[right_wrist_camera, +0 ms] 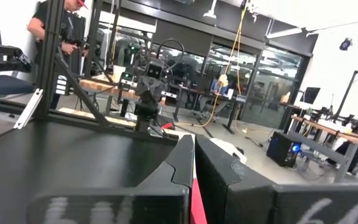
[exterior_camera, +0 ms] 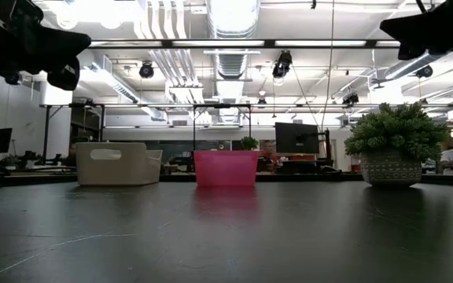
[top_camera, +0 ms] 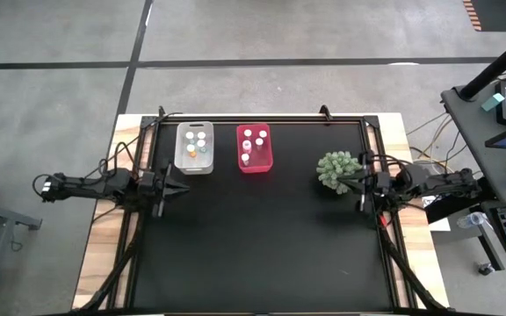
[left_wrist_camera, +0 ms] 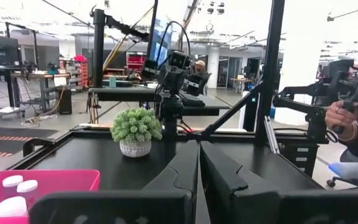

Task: Pick and place medicine bottles into bin by pill shape (circle, oval)
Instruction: Return to Home Position

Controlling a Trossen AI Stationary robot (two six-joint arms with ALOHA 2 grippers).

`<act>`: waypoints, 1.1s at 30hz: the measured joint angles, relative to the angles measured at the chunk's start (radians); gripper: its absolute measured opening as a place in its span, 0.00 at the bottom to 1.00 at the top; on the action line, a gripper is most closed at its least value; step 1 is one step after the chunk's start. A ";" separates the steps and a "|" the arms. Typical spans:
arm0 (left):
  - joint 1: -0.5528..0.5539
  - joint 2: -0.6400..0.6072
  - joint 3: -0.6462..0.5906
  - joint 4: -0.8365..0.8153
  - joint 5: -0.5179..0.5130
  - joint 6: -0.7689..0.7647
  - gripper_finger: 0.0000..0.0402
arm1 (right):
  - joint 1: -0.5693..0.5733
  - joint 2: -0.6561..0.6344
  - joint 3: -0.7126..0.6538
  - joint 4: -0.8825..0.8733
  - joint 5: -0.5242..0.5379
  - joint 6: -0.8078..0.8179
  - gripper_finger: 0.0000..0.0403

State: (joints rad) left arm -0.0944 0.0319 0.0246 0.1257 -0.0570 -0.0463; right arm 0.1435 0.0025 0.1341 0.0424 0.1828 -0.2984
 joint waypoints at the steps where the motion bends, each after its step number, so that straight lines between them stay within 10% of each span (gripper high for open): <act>1: 0.000 0.000 0.000 -0.001 0.000 0.000 0.00 | 0.000 0.001 -0.004 0.000 0.000 0.006 0.02; 33: 0.001 0.010 -0.018 -0.007 0.039 0.069 0.00 | 0.000 0.026 -0.121 0.003 0.059 0.133 0.02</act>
State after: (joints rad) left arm -0.0937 0.0416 0.0067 0.1186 -0.0181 0.0223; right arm 0.1432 0.0280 0.0128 0.0452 0.2417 -0.1653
